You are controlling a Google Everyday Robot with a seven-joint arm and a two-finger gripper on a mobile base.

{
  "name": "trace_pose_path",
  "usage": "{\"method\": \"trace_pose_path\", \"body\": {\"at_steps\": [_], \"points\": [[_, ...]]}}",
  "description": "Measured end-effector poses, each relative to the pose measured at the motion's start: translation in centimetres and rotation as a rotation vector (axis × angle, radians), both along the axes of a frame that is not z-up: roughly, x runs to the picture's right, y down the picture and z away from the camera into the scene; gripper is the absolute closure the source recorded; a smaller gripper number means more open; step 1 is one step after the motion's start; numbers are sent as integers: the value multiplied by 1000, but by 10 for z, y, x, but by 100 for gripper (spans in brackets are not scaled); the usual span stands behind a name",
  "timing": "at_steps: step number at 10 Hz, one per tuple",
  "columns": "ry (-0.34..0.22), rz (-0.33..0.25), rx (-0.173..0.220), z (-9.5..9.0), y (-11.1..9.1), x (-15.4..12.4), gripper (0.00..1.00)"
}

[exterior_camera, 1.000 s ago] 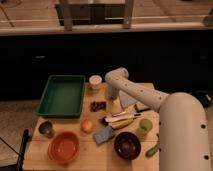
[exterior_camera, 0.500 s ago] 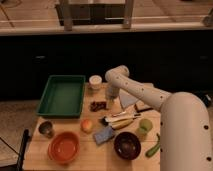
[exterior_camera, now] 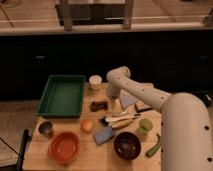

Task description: Place grapes in red bowl

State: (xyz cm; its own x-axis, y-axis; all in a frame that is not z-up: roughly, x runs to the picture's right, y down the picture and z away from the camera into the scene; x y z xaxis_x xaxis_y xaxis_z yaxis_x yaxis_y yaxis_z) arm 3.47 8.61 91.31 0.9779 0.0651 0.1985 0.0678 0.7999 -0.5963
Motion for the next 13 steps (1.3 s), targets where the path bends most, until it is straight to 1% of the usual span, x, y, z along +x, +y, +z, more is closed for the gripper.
{"method": "trace_pose_path", "body": {"at_steps": [1,2,3,4,5,7,9,13], "points": [[-3,-2,-3,-2,-1,-2,32],[-5,2,-7,-1,-1,-2,36],[-5,4,-11,2,3,-1,34],[-9,5,-17,11,11,1,25],[-15,2,-23,16,15,0,20],[-27,1,-31,15,12,-2,20],[-26,3,-33,12,11,0,20],[-33,12,-33,19,15,-1,20]]}}
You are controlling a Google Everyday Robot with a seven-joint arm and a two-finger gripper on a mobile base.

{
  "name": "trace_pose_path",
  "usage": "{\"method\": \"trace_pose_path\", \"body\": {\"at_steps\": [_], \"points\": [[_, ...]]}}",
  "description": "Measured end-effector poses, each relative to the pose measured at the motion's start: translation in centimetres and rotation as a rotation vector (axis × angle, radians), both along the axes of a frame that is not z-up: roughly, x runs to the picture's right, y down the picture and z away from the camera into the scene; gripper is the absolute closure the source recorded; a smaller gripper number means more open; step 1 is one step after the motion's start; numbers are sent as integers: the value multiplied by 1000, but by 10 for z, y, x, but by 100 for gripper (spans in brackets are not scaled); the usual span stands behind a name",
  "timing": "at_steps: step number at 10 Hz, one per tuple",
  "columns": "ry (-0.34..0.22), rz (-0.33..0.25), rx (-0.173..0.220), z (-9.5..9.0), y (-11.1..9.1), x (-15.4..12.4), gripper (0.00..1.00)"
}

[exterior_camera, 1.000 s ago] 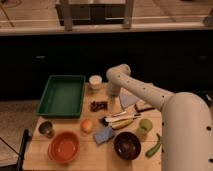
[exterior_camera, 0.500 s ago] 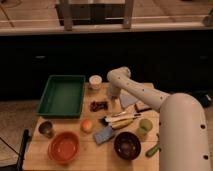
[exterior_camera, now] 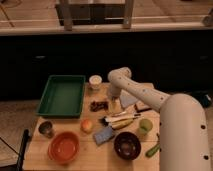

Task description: Place grapes in red bowl

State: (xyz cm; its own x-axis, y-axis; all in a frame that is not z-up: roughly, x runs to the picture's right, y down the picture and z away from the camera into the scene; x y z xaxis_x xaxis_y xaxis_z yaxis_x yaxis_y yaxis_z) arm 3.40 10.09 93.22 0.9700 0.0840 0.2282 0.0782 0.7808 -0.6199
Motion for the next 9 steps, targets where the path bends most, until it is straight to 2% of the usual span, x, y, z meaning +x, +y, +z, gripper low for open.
{"method": "trace_pose_path", "body": {"at_steps": [9], "points": [[-11,6,-12,6,3,-1,20]]}}
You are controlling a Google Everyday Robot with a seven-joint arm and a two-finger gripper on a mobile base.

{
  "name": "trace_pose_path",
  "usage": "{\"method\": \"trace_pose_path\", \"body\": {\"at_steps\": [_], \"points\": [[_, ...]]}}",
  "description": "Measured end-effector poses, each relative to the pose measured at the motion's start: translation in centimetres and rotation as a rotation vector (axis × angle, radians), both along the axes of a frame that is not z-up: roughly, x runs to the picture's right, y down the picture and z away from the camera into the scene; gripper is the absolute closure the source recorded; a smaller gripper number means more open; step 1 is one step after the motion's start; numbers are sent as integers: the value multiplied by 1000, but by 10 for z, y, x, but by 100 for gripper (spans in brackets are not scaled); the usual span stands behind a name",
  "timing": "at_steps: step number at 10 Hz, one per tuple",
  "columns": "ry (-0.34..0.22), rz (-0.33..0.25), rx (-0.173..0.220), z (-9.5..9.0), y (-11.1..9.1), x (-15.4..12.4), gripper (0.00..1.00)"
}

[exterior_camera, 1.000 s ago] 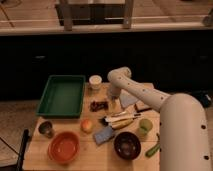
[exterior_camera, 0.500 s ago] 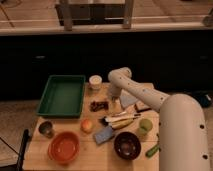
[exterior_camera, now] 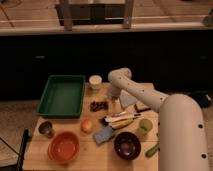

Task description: Place grapes in red bowl

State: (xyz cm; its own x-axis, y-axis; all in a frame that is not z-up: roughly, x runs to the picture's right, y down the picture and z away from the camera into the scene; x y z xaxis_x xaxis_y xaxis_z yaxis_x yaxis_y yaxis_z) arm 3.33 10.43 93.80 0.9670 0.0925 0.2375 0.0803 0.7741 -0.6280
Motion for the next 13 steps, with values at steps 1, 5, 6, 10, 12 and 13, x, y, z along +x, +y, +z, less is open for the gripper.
{"method": "trace_pose_path", "body": {"at_steps": [1,5,6,10,12,13], "points": [[-1,1,-1,1,0,0,20],[-6,12,-2,3,1,0,31],[-7,14,-2,3,1,0,38],[-9,23,-2,5,1,1,68],[-12,17,7,2,-2,1,89],[-14,13,12,-1,-4,2,96]]}}
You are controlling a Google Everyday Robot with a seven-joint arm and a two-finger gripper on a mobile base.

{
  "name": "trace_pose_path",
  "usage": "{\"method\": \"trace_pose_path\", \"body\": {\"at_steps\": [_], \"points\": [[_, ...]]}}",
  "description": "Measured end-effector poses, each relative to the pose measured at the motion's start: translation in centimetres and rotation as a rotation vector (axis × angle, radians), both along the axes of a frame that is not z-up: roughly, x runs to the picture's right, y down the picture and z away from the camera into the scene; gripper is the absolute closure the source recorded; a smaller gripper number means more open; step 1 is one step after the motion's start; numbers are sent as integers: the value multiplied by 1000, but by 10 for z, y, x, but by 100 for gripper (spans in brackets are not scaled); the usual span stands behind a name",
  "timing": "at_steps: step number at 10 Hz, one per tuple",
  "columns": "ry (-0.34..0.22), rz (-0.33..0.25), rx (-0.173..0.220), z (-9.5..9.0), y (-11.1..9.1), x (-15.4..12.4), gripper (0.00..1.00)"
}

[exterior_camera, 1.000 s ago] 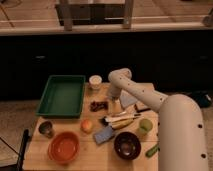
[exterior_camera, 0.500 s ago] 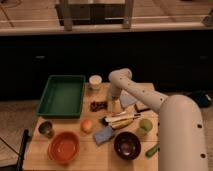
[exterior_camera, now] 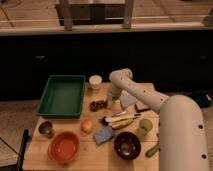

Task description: Place grapes in red bowl

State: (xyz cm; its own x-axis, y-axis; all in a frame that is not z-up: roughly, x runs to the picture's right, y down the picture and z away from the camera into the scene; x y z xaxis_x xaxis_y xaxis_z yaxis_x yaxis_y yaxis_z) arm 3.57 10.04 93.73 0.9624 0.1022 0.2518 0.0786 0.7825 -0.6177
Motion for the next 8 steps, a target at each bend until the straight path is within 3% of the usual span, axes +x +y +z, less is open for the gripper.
{"method": "trace_pose_path", "body": {"at_steps": [8], "points": [[-16,-36,47,-12,-16,6,99]]}}
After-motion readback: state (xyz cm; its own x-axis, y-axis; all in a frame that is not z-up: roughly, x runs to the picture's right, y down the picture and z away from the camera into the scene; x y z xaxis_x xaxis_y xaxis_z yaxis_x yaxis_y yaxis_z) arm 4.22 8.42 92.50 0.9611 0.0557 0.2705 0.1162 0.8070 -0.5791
